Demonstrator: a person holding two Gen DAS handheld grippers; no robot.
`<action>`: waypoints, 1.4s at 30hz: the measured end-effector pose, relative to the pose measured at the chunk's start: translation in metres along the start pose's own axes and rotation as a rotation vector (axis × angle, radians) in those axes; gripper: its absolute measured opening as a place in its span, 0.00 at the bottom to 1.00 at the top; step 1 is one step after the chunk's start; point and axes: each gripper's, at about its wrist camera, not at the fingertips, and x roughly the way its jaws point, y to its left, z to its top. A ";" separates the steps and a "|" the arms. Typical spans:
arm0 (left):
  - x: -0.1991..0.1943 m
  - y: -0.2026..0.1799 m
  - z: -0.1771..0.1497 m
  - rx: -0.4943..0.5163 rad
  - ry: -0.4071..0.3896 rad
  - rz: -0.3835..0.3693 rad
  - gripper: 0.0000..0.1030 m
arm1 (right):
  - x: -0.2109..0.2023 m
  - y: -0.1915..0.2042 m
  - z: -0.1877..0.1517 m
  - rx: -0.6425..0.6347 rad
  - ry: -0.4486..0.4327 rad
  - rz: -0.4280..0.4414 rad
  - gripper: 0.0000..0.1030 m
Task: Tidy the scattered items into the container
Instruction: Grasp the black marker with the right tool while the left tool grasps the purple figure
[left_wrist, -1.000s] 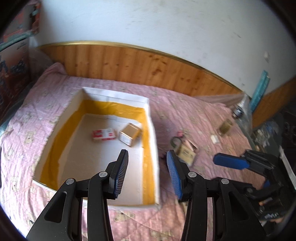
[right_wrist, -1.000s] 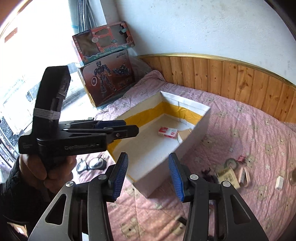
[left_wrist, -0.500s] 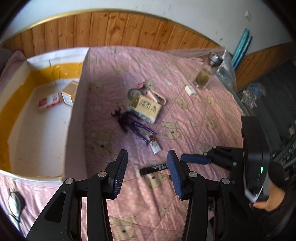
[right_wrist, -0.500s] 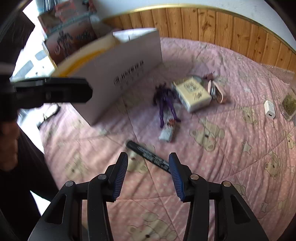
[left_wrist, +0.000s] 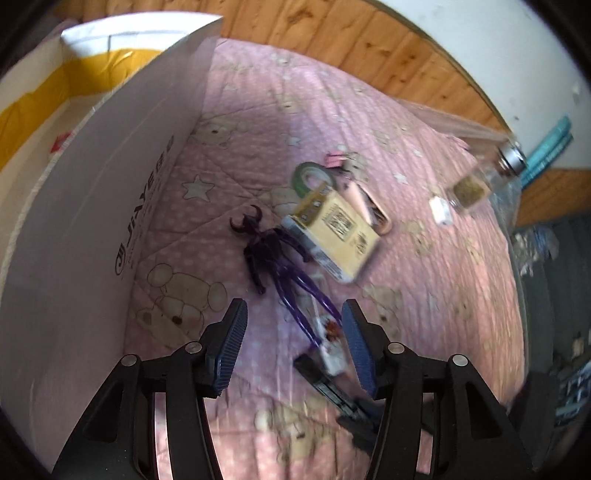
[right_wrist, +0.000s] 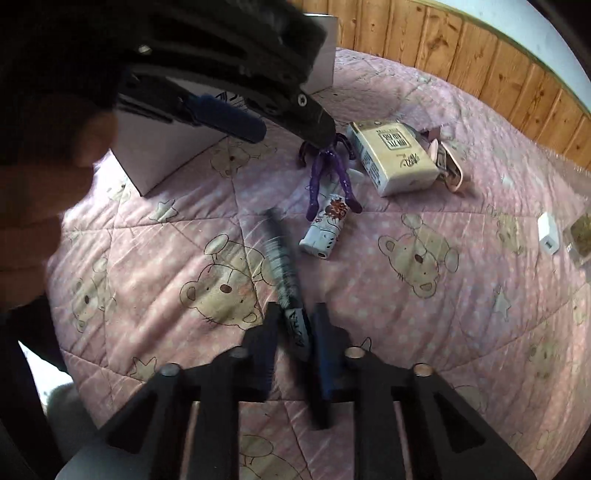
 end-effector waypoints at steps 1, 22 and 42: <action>0.005 0.004 0.003 -0.026 0.002 0.000 0.55 | 0.000 -0.003 -0.001 0.013 -0.001 0.014 0.14; 0.032 -0.002 0.016 0.076 -0.049 0.136 0.22 | -0.002 -0.025 0.005 0.164 -0.011 0.208 0.14; 0.038 -0.016 -0.007 0.183 -0.043 0.155 0.33 | 0.013 -0.028 0.017 0.176 0.025 0.170 0.15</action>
